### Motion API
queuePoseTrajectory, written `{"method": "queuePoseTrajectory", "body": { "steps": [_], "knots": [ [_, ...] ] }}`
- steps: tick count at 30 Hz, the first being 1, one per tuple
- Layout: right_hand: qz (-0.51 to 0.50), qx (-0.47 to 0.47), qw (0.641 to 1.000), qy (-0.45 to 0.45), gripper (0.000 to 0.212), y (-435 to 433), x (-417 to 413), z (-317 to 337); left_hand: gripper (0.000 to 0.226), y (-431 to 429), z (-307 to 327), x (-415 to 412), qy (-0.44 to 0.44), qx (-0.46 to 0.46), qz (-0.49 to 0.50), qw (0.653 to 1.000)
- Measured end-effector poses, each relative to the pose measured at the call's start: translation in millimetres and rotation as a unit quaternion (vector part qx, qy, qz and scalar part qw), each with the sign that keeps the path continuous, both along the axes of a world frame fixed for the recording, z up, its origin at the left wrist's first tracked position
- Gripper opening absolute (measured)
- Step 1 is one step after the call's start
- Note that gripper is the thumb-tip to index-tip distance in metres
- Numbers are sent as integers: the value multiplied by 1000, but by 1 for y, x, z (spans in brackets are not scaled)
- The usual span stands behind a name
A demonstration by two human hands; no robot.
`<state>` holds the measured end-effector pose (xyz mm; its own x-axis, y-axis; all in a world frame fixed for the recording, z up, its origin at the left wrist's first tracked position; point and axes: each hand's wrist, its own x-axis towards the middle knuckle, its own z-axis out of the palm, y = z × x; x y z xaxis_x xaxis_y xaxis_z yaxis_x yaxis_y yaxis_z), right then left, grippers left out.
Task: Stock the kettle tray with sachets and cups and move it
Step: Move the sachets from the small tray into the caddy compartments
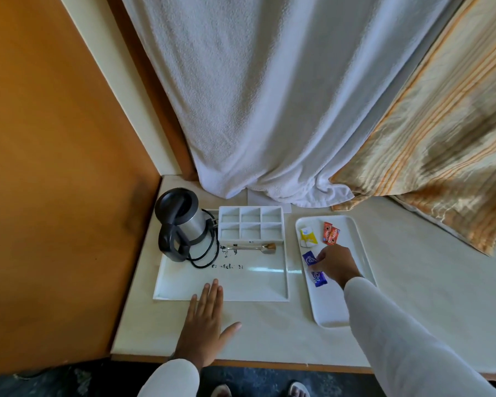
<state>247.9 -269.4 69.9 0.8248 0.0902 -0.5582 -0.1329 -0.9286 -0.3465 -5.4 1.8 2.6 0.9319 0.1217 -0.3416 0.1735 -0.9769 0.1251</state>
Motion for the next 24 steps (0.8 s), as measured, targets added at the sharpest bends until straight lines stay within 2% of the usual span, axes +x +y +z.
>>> {"method": "queuePoseTrajectory", "body": {
  "steps": [3, 7, 9, 12, 18, 24],
  "knots": [
    [-55, 83, 995, -12, 28, 3, 11, 20, 97, -1, 0, -1, -6, -4, 1, 1000],
    [-148, 278, 949, -12, 21, 42, 26, 47, 97, -3, -1, -1, -20, -6, 5, 1000],
    [-145, 321, 935, -33, 20, 69, 34, 53, 97, -4, -1, -1, -27, -8, 6, 1000],
    [-144, 325, 932, -76, 20, 104, 47, 51, 97, -2, -3, -3, -38, -6, 4, 999],
    [-132, 263, 946, -137, 17, 117, 57, 29, 96, -1, -1, -3, -45, -10, 6, 999],
    [-100, 230, 962, -105, 18, 116, 57, 15, 97, -2, -1, -4, -42, -14, 12, 999]
  ]
}}
